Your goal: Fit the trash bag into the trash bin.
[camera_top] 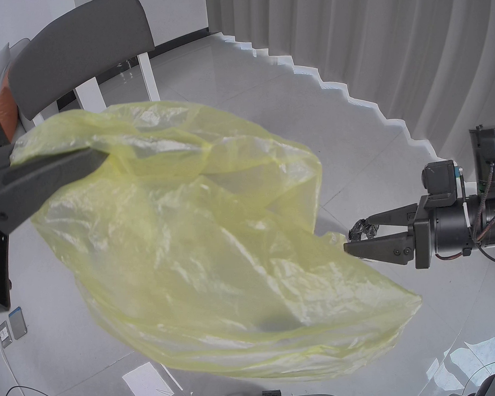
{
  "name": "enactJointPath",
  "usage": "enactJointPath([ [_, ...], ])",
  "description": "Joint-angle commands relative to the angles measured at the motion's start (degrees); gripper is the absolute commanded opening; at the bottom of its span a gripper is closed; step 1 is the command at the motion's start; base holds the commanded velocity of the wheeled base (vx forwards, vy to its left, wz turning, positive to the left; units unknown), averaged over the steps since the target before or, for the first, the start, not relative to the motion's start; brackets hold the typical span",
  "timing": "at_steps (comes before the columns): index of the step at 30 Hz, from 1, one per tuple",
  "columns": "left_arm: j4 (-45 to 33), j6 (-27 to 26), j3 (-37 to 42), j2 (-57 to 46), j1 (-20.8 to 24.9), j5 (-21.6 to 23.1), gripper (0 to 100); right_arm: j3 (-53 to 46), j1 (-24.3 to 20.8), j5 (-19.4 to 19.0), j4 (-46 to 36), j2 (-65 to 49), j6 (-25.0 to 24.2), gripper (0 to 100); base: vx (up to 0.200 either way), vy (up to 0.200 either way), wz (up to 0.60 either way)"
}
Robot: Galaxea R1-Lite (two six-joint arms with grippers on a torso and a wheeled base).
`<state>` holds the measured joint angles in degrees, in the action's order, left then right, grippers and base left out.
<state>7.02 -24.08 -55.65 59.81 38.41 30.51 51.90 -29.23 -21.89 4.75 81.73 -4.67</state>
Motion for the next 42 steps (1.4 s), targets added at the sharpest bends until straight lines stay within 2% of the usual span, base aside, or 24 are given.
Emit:
enactJointPath([
  [1, 0.01, -0.01, -0.16, -0.04, 0.0, -0.1, 0, -0.39, -1.53, 0.01, -0.27, -4.91, -0.34, 100, 0.0, 0.0, 0.0],
  [4, 0.01, -0.01, -0.25, 0.22, -0.09, -0.1, 0, -0.92, -3.11, 0.27, -1.77, -8.51, -0.96, 100, 0.0, 0.0, 0.0],
  [11, 0.1, 0.17, -0.42, -0.39, -1.76, -0.1, 0, -3.47, -3.73, 0.01, -9.15, -15.02, -0.78, 100, 0.0, 0.0, 0.0],
  [20, 0.01, 0.17, -3.15, -0.57, -1.67, -0.02, 0, -6.72, -3.55, -0.25, -8.27, -13.0, -0.69, 100, 0.0, 0.0, 0.0],
  [25, 0.1, 0.35, -3.41, -0.74, -1.32, -0.02, 0, -5.75, -3.29, -0.43, -2.12, -7.72, -1.04, 100, 0.0, 0.0, 0.0],
  [29, 0.1, 0.35, -3.24, -1.01, -1.32, -0.02, 0, -4.08, -3.46, -3.68, 4.12, -1.92, -1.13, 100, 0.0, 0.0, 0.0],
  [32, 0.1, 0.35, -3.32, -1.1, -1.32, -0.02, 0, -3.03, -4.08, -4.56, 4.74, 0.72, -1.13, 100, 0.0, 0.0, 0.0],
  [34, 0.1, 0.35, -3.32, -1.36, -1.41, -0.02, 0, -3.03, -6.01, -4.38, 4.91, 2.65, -1.04, 100, 0.0, 0.0, 0.0],
  [41, 0.01, 0.43, -3.06, -1.54, -1.41, -0.1, 0, -4.87, -6.1, -4.12, 8.96, 4.67, -0.78, 100, 0.0, 0.0, 0.0],
  [42, 0.01, 0.43, -3.06, -1.54, -1.41, -0.1, 0, -4.96, -6.01, -3.68, 10.01, 4.58, -0.96, 0, 0.0, 0.0, 0.0],
])
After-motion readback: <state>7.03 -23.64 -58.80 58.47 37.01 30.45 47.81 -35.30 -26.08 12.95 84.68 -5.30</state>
